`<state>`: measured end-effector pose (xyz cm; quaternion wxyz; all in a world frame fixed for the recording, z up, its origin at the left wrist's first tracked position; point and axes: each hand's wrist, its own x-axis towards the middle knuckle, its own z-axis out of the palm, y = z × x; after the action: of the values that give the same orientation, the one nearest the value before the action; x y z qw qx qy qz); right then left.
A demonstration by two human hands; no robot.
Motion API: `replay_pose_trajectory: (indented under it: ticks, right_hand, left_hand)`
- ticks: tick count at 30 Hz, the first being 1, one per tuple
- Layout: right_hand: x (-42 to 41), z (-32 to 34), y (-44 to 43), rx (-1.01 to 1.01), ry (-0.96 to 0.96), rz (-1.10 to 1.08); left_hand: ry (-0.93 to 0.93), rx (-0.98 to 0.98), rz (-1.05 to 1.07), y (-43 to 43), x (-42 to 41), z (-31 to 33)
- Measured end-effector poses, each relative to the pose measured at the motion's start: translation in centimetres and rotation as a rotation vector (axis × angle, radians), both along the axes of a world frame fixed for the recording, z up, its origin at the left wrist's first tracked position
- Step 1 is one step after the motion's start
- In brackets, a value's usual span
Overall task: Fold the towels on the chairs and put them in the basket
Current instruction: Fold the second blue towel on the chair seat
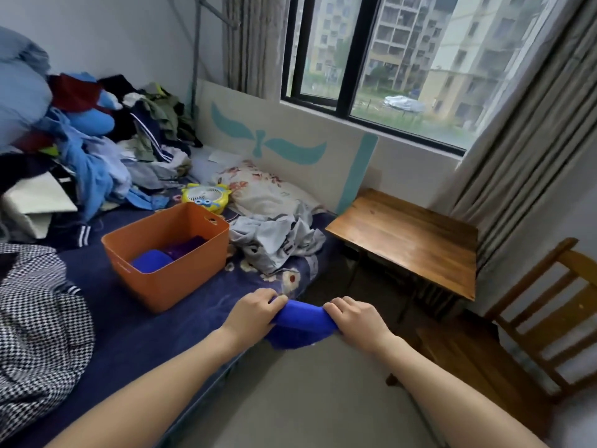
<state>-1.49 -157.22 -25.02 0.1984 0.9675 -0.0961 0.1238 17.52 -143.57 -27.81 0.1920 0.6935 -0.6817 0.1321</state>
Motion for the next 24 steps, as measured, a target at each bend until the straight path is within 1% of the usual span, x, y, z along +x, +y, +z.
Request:
replay_pose_trajectory:
  ticks: [6, 9, 11, 14, 16, 18, 22, 24]
  right_hand:
    - [7.0, -1.4, -7.9, 0.084, 0.142, 0.164]
    - [11.1, -2.0, -12.7, 0.128, 0.217, 0.225]
    - [13.9, -2.2, -15.2, 0.197, 0.257, 0.263]
    - [16.8, -3.1, -18.8, 0.227, 0.305, 0.37]
    - [19.0, -3.6, -21.6, 0.243, 0.361, 0.439]
    - [20.8, -3.7, -23.1, 0.251, 0.375, 0.485]
    - [24.8, -5.0, -24.0, 0.285, 0.452, 0.566]
    - [26.7, -5.8, -24.0, 0.299, 0.457, 0.594]
  left_hand:
    - [0.09, 0.028, 0.183, -4.6, 3.6, -2.1]
    - [0.085, 0.058, 0.313, -7.8, 6.2, -3.1]
    - [0.175, 0.097, 0.419, -9.5, 7.6, -3.5]
    - [0.217, 0.179, 0.54, -11.8, 8.9, -5.2]
    - [0.232, 0.169, 0.595, -13.5, 9.3, -5.7]
    - [0.249, 0.174, 0.643, -14.3, 9.6, -5.7]
    - [0.358, 0.287, 0.811, -14.6, 10.9, -6.4]
    - [0.398, 0.267, 0.878, -14.6, 11.8, -6.7]
